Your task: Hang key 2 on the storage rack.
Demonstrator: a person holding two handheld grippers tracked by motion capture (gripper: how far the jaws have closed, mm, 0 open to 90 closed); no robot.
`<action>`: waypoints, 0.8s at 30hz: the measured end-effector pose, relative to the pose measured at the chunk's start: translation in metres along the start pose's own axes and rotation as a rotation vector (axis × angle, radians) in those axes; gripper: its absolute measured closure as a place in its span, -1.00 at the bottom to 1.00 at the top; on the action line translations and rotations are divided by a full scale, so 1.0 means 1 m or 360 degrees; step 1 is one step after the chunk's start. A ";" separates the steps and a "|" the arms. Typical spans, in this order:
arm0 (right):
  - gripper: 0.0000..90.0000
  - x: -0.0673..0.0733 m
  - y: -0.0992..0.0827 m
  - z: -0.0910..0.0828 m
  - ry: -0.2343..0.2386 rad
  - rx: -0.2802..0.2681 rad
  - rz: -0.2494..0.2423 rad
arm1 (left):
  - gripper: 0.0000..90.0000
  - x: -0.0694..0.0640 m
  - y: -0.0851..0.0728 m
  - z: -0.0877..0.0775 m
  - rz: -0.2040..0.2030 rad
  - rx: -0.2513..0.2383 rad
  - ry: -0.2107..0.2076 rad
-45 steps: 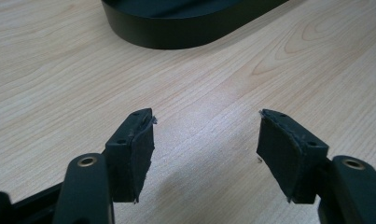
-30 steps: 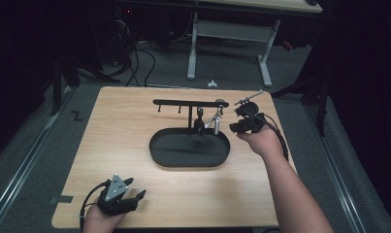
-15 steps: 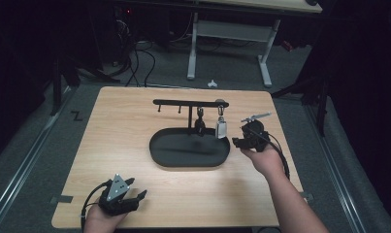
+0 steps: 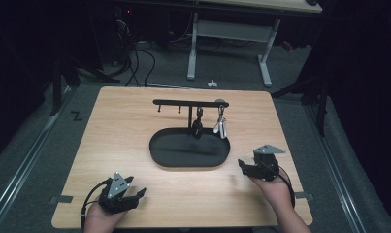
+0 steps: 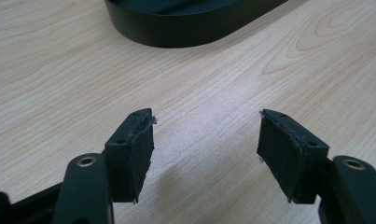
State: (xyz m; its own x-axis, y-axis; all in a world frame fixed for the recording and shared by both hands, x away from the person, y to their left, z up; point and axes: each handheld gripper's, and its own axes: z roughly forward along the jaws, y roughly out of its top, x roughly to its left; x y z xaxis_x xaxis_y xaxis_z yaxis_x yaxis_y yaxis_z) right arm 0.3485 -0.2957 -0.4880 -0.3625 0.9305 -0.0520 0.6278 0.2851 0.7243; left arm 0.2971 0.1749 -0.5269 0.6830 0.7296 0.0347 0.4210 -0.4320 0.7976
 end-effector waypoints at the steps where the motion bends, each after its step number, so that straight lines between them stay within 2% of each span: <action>1: -0.42 0.000 -0.011 0.000 -0.0023 -0.0028 -0.0012 | -0.19 -0.001 0.000 0.000 0.0000 0.0002 0.0003; 5: -0.52 0.001 -0.046 -0.006 -0.0013 -0.0124 -0.0013 | -0.20 -0.003 -0.001 0.000 0.0003 0.0007 0.0022; 7: -0.53 0.005 -0.066 -0.013 -0.0045 -0.0194 -0.0038 | -0.21 -0.003 -0.001 -0.001 -0.0007 -0.0002 0.0044; 8: -0.55 0.005 -0.071 -0.018 -0.0037 -0.0174 -0.0052 | -0.23 -0.003 -0.001 -0.002 -0.0032 -0.0021 0.0059; 10: -0.58 0.006 -0.073 -0.028 -0.0022 -0.0191 -0.0075 | -0.25 -0.003 0.001 -0.003 -0.0068 -0.0052 0.0076; 12: -0.58 0.004 -0.072 -0.036 -0.0077 -0.0277 -0.0073 | -0.27 -0.005 0.002 -0.004 -0.0073 -0.0059 0.0090; 14: -0.58 0.003 -0.072 -0.035 -0.0068 -0.0276 -0.0029 | -0.29 -0.007 0.003 -0.003 -0.0066 -0.0065 0.0096; 20: -0.58 0.002 -0.073 -0.028 -0.0058 -0.0248 -0.0010 | -0.29 -0.006 0.002 -0.005 -0.0062 -0.0073 0.0072; 24: -0.58 0.002 -0.072 -0.028 -0.0086 -0.0239 -0.0011 | -0.29 -0.004 0.001 -0.004 -0.0045 -0.0069 0.0055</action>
State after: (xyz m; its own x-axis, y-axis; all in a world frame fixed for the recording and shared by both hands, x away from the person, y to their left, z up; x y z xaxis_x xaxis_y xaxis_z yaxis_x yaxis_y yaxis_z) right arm 0.2830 -0.3206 -0.5208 -0.3266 0.9407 -0.0912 0.5140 0.2578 0.8181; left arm 0.2926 0.1740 -0.5232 0.6499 0.7594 0.0321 0.4129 -0.3882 0.8239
